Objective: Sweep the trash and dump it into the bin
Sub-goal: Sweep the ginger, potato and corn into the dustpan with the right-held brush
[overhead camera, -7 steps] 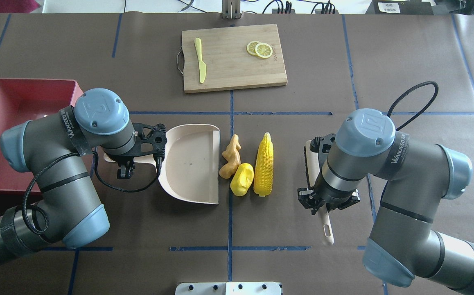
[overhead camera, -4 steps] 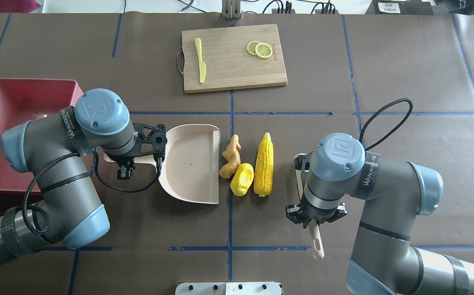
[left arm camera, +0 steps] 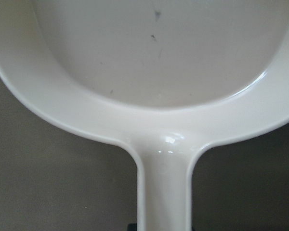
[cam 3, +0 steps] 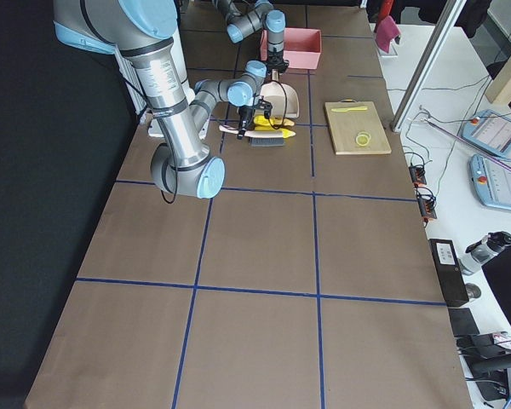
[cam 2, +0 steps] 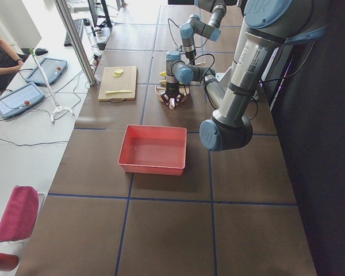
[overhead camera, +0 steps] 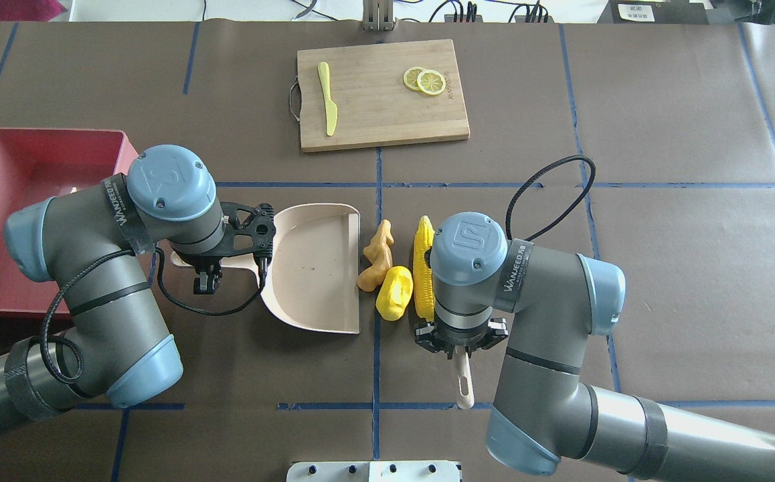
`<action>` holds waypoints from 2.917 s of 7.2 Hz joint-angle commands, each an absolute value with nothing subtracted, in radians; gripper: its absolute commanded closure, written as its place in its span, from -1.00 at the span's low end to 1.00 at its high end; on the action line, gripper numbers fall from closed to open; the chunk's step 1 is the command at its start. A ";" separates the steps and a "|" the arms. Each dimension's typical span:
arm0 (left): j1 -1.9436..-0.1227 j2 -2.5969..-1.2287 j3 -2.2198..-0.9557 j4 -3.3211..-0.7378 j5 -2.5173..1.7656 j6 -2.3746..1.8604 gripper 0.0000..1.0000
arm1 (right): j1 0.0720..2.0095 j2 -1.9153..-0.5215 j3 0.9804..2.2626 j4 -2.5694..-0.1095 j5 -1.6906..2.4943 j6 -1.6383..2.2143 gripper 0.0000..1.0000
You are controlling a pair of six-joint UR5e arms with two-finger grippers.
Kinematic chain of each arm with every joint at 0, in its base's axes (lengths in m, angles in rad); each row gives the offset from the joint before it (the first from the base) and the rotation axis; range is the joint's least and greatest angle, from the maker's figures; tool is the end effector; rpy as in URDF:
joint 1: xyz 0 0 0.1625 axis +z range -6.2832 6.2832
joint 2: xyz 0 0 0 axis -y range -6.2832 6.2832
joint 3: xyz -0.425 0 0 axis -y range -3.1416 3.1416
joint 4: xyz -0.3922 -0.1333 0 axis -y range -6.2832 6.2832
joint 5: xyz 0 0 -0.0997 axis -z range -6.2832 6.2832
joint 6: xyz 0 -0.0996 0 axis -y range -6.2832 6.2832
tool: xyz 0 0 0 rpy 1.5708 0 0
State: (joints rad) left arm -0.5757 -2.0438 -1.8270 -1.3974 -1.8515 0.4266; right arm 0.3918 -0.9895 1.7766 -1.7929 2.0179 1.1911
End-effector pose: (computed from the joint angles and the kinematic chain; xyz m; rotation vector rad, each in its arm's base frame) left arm 0.4636 -0.4269 0.3082 0.4975 0.4579 1.4507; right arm -0.5594 -0.3287 0.2624 -0.1941 -0.6782 -0.1147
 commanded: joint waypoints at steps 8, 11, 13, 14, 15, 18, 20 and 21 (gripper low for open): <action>-0.545 -2.065 -1.824 -1.361 -1.848 0.419 1.00 | 0.351 -0.701 1.551 -1.732 2.017 1.192 1.00; -0.545 -2.066 -1.825 -1.377 -1.856 0.419 1.00 | 0.360 -0.699 1.587 -1.732 2.025 1.192 1.00; -0.549 -2.048 -1.816 -1.475 -1.861 0.419 1.00 | 0.385 -0.719 1.641 -1.739 2.026 1.192 1.00; -0.551 -2.040 -1.816 -1.488 -1.862 0.420 1.00 | 0.393 -0.732 1.657 -1.741 2.026 1.192 1.00; -0.554 -2.040 -1.816 -1.491 -1.862 0.420 1.00 | 0.399 -0.733 1.673 -1.744 2.028 1.192 1.00; -0.558 -2.030 -1.809 -1.546 -1.884 0.382 1.00 | 0.417 -0.735 1.707 -1.766 2.029 1.192 1.00; -0.564 -1.996 -1.801 -1.633 -1.925 0.368 1.00 | 0.423 -0.741 1.712 -1.767 2.031 1.190 1.00; -0.569 -1.996 -1.799 -1.635 -1.928 0.367 1.00 | 0.437 -0.741 1.726 -1.781 2.039 1.189 1.00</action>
State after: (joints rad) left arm -0.5638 -2.0023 -1.8021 -1.6172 -1.9183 0.3713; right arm 0.4236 -0.7400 1.7128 -1.7692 2.0321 1.1906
